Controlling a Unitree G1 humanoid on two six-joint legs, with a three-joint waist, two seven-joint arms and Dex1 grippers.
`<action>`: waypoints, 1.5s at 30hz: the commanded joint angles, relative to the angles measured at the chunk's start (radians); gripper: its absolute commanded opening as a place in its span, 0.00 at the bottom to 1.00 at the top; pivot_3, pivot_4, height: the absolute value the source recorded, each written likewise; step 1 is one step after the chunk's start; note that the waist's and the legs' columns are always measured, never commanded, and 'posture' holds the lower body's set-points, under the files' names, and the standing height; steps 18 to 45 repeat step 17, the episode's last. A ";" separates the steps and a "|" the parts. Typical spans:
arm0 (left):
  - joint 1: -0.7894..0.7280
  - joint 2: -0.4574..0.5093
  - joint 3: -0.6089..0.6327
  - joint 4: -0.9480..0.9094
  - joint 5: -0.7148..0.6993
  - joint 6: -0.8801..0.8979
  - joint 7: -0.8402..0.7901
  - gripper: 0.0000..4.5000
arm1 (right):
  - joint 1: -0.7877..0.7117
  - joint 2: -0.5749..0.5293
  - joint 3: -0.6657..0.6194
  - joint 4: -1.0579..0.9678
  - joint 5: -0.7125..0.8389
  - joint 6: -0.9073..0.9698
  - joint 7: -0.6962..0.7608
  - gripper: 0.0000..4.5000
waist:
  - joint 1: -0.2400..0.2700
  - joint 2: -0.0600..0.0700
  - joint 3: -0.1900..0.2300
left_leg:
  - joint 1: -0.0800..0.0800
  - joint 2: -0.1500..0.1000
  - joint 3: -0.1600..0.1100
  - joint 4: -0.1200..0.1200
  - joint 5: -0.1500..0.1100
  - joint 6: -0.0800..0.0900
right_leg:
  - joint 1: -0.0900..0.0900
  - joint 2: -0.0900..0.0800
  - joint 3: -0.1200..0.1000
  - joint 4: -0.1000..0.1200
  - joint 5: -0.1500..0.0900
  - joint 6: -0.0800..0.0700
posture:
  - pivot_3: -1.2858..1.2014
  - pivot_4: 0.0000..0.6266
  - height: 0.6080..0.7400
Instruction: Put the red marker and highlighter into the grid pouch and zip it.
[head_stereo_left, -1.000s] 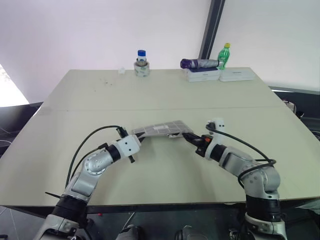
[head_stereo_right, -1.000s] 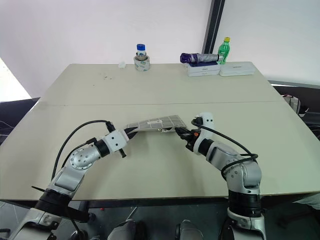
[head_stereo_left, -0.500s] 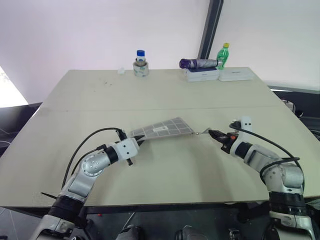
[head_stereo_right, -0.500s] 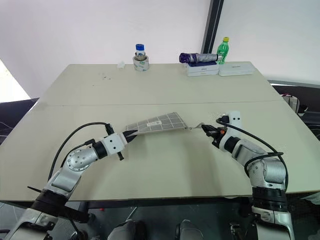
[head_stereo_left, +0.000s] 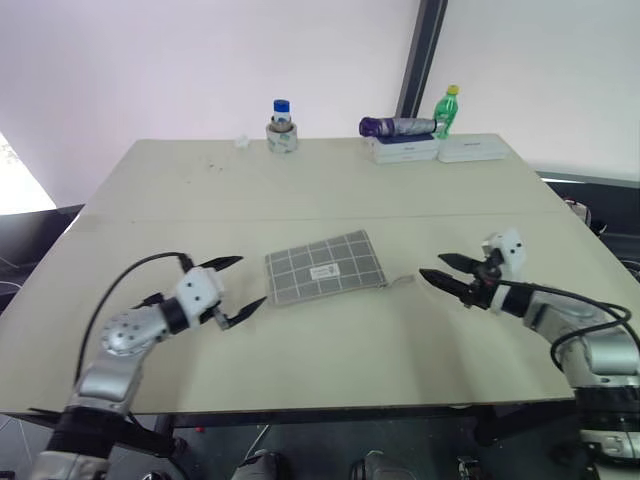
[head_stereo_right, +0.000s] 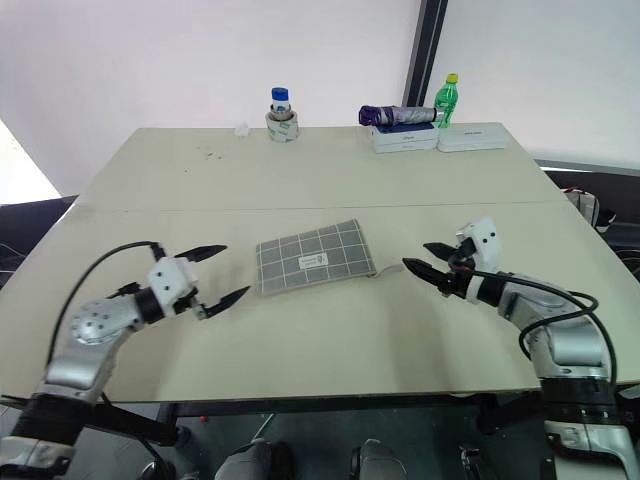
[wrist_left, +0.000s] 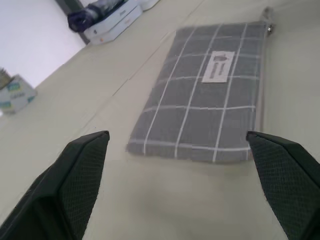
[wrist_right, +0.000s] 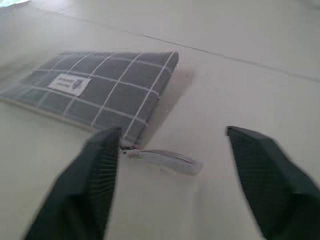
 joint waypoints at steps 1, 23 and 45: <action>0.068 0.040 0.094 -0.058 -0.050 0.027 -0.015 1.00 | 0.025 -0.042 -0.024 0.007 0.000 -0.078 0.097 0.99 | 0.000 0.000 0.000 | 0.000 0.000 0.000 0.000 0.000 0.000 | 0.000 0.000 0.000 0.000 0.000 0.000 | 0.52 0.24 1.00; 0.417 0.050 0.504 -0.103 -0.244 0.201 -0.008 1.00 | 0.138 -0.186 -0.086 0.294 -0.096 -0.457 0.334 0.99 | 0.003 0.000 0.000 | 0.001 -0.001 0.000 0.001 -0.001 0.001 | 0.000 -0.005 0.000 -0.002 -0.002 -0.004 | 0.52 0.24 1.00; 0.417 0.050 0.504 -0.103 -0.244 0.201 -0.008 1.00 | 0.138 -0.186 -0.086 0.294 -0.096 -0.457 0.334 0.99 | 0.003 0.000 0.000 | 0.001 -0.001 0.000 0.001 -0.001 0.001 | 0.000 -0.005 0.000 -0.002 -0.002 -0.004 | 0.52 0.24 1.00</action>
